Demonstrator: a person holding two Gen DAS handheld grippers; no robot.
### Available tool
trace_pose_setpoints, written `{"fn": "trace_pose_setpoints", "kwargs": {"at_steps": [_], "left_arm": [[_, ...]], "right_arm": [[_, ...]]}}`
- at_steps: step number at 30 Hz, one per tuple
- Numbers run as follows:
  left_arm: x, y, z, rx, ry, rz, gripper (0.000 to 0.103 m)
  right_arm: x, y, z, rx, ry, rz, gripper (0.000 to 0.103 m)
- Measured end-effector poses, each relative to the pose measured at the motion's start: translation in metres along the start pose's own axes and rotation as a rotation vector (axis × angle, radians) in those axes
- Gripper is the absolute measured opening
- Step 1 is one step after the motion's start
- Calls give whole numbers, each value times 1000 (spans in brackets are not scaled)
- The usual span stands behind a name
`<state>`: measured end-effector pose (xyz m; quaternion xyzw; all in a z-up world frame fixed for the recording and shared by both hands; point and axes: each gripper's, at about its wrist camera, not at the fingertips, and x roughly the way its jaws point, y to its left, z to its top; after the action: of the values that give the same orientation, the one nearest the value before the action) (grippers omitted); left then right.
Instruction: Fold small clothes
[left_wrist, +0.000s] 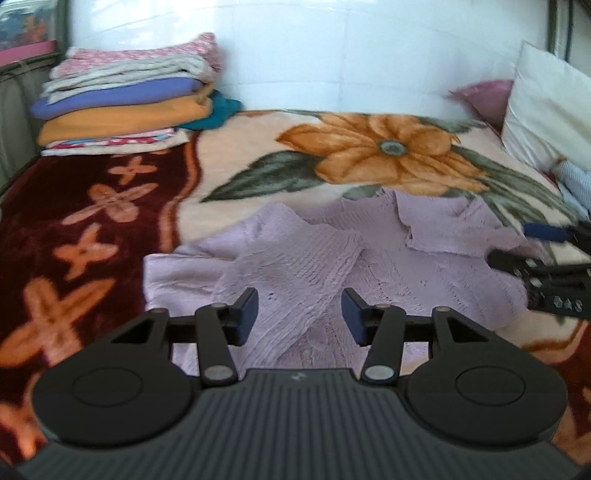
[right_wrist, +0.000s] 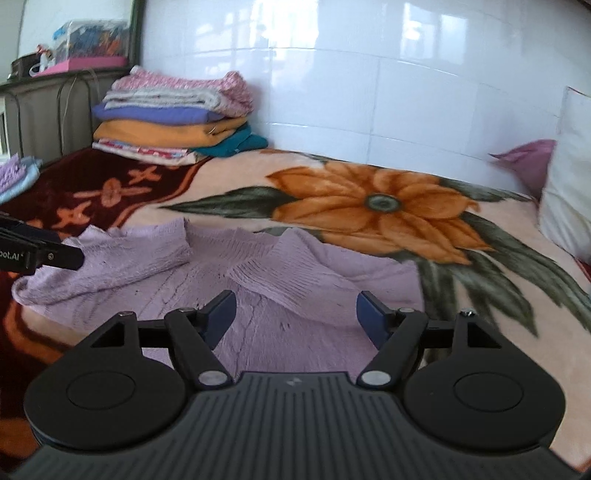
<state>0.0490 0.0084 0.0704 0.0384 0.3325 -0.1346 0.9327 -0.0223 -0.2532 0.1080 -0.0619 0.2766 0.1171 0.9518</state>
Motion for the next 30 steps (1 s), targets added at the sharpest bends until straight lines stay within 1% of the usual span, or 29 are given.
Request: {"fn": "trace_pose_setpoints", "kwargs": {"at_steps": [6, 8, 10, 11, 13, 17, 20, 21, 23, 24, 27, 28, 30], "left_arm": [[44, -2, 3, 68, 43, -67, 52], [53, -3, 5, 82, 50, -80, 52], [58, -4, 7, 94, 33, -93, 52], [60, -4, 7, 86, 23, -96, 52], [62, -5, 7, 79, 30, -97, 52], [63, -10, 3, 153, 7, -93, 52], [67, -16, -4, 222, -20, -65, 53], [68, -16, -5, 230, -27, -63, 52], [66, -15, -5, 232, -43, -62, 23], [65, -13, -3, 223, -49, -61, 14], [60, 0, 4, 152, -68, -66, 13], [58, 5, 7, 143, -81, -53, 13], [55, 15, 12, 145, -117, 8, 13]], "right_arm": [[47, 8, 16, -107, 0, 73, 78], [54, 9, 16, -136, -18, 80, 78], [60, 8, 16, -126, -31, 75, 78], [62, 8, 17, -119, -23, 75, 78], [66, 9, 18, -124, -22, 99, 78], [67, 20, 11, -189, -18, 99, 78], [69, 25, 6, -219, -6, 70, 78], [70, 24, 5, -217, -3, 66, 78], [70, 23, 4, -205, 3, 68, 78], [69, 23, 3, -202, 3, 66, 78], [68, 23, 1, -202, 3, 59, 78], [68, 23, 1, -202, 6, 58, 78], [68, 22, 0, -200, 6, 57, 78]]}}
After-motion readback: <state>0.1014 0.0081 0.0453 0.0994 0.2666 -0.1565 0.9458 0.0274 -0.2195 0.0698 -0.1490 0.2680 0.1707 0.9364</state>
